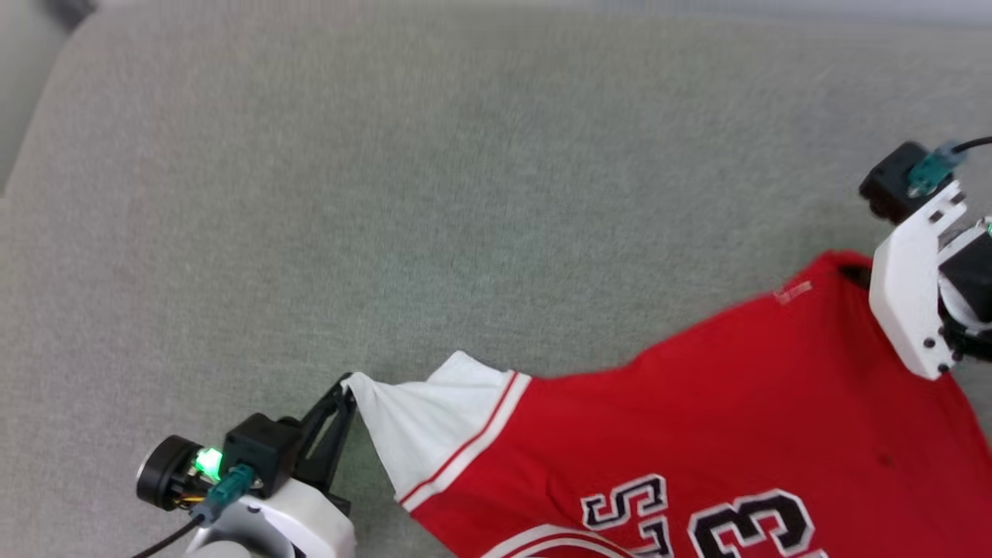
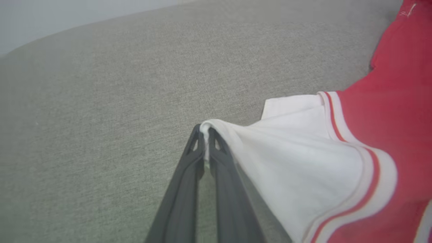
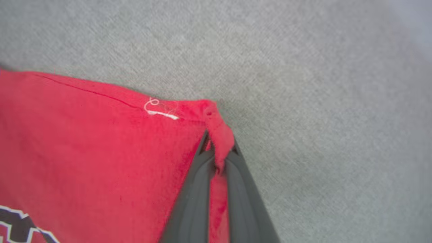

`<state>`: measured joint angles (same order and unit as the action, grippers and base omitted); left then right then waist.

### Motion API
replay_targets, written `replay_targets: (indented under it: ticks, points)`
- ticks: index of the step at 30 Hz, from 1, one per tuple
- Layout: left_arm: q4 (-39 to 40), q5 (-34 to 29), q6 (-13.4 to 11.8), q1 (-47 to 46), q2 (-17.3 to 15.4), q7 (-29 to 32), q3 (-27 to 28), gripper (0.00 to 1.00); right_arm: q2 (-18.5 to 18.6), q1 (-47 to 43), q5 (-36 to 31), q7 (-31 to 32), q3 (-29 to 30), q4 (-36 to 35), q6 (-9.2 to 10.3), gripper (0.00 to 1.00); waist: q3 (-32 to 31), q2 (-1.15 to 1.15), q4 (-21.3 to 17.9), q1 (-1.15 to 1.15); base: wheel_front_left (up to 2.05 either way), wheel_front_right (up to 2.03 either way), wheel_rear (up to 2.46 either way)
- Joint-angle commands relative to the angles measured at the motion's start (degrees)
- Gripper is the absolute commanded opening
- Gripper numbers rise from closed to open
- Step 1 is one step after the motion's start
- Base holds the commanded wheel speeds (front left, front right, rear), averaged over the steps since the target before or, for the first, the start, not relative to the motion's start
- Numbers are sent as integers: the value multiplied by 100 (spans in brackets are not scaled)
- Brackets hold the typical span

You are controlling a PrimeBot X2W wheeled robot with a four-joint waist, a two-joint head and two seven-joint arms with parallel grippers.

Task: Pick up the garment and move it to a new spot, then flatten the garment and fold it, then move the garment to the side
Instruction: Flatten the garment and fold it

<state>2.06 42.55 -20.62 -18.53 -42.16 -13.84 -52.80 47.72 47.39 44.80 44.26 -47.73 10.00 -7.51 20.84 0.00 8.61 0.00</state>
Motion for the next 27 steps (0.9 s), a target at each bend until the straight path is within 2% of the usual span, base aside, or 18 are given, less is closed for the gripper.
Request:
replay_targets:
  ticks: [1, 6, 9, 17, 27]
  points:
    - [8, 35, -4, 42, -48, -42, 78, 0, -37, 68, 106, -321, 72, 46, 4, 0, -475, 0, -191, 0, 0, 0, 0]
    - [60, -124, -117, -161, -152, -64, 203, 0, -109, 106, 171, -1216, 228, 172, 4, 0, -989, 0, -405, 0, 0, 0, 0]
    - [92, -235, -52, -492, -148, -2, 273, 0, -164, 239, 22, -1663, 348, 241, 4, 0, -1176, 0, -526, 0, 0, 0, 0]
    - [-206, -609, 473, -2151, -66, 200, 543, 0, -441, 923, -551, -2300, 848, 353, 4, 0, -1153, 0, -805, 0, 0, 0, 0]
    - [-913, -1180, 1108, -4965, 300, 495, 965, 0, -1126, 2701, -1424, -2526, 1412, 832, 4, 0, -298, 0, -1030, 0, 0, 0, 0]
